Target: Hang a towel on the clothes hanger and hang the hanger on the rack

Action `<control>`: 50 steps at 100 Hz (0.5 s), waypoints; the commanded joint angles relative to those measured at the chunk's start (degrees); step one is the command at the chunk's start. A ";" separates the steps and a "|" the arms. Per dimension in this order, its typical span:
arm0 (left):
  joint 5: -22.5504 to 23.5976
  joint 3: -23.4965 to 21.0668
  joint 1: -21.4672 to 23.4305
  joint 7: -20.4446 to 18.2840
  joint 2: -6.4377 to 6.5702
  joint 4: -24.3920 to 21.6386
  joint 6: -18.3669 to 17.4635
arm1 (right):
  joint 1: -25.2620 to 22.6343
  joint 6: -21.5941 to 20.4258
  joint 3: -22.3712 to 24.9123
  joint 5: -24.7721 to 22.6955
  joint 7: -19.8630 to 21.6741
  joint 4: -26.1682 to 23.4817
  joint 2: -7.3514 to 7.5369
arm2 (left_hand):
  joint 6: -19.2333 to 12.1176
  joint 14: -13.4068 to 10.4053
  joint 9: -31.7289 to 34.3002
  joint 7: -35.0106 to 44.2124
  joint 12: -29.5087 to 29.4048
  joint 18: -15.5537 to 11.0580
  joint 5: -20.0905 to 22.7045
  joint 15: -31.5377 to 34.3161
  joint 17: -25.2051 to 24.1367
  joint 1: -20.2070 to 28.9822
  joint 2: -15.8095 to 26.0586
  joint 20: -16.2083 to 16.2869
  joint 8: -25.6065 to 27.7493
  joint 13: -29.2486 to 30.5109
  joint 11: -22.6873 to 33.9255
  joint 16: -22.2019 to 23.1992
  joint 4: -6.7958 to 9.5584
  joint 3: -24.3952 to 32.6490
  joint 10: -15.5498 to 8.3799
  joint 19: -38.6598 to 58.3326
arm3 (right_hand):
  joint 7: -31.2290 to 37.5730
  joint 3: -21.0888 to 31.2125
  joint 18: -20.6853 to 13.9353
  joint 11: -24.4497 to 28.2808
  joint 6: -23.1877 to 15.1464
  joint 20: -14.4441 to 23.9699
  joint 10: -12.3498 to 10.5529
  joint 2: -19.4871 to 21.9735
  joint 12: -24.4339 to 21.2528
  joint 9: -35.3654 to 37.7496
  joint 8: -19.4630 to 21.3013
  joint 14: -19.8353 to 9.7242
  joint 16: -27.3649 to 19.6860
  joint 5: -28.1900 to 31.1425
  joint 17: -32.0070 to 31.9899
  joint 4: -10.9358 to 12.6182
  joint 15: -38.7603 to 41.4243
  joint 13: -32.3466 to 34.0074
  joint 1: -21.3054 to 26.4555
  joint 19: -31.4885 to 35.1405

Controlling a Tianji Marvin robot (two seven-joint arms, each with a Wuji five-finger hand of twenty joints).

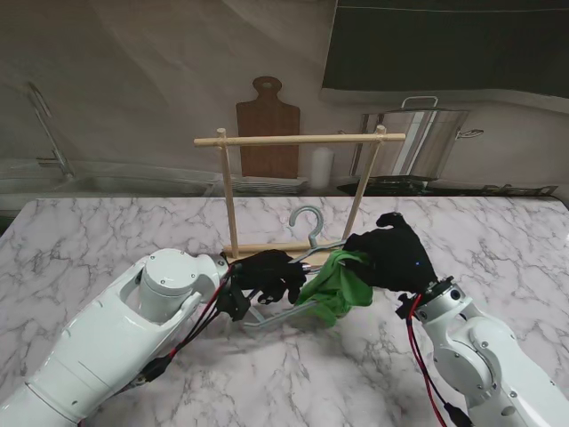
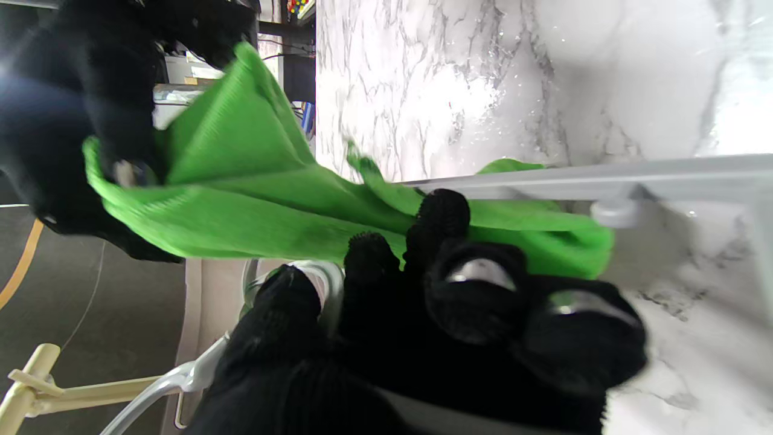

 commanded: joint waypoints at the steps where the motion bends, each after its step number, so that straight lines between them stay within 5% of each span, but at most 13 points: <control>1: -0.26 0.50 -0.69 -0.99 -0.33 -0.42 -0.28 | 0.56 0.66 -0.40 0.12 1.16 1.18 -0.04 | -1.05 7.20 0.50 -0.27 0.58 -9.35 1.93 1.90 2.08 2.47 4.37 -0.75 -0.32 0.35 -0.04 0.11 0.35 0.02 0.51 23.12 | 1.83 1.92 1.24 2.03 -1.00 0.11 2.96 3.35 -0.06 1.02 0.36 -1.90 -0.13 1.10 -0.94 0.55 0.85 1.75 2.58 0.33; 50: 2.74 1.02 -3.42 -0.36 -0.52 2.65 1.48 | -6.59 -2.55 4.20 -0.53 -4.27 -3.82 -0.73 | -1.06 7.15 0.49 -0.31 0.63 -9.35 1.94 1.91 2.08 2.51 4.25 -0.74 -0.30 0.34 -0.09 0.07 0.37 0.02 0.70 23.12 | 2.01 1.82 1.25 2.16 -1.14 -0.01 2.95 3.19 -0.19 1.04 0.22 -2.00 -0.20 1.00 -1.02 0.57 0.99 1.64 2.63 0.30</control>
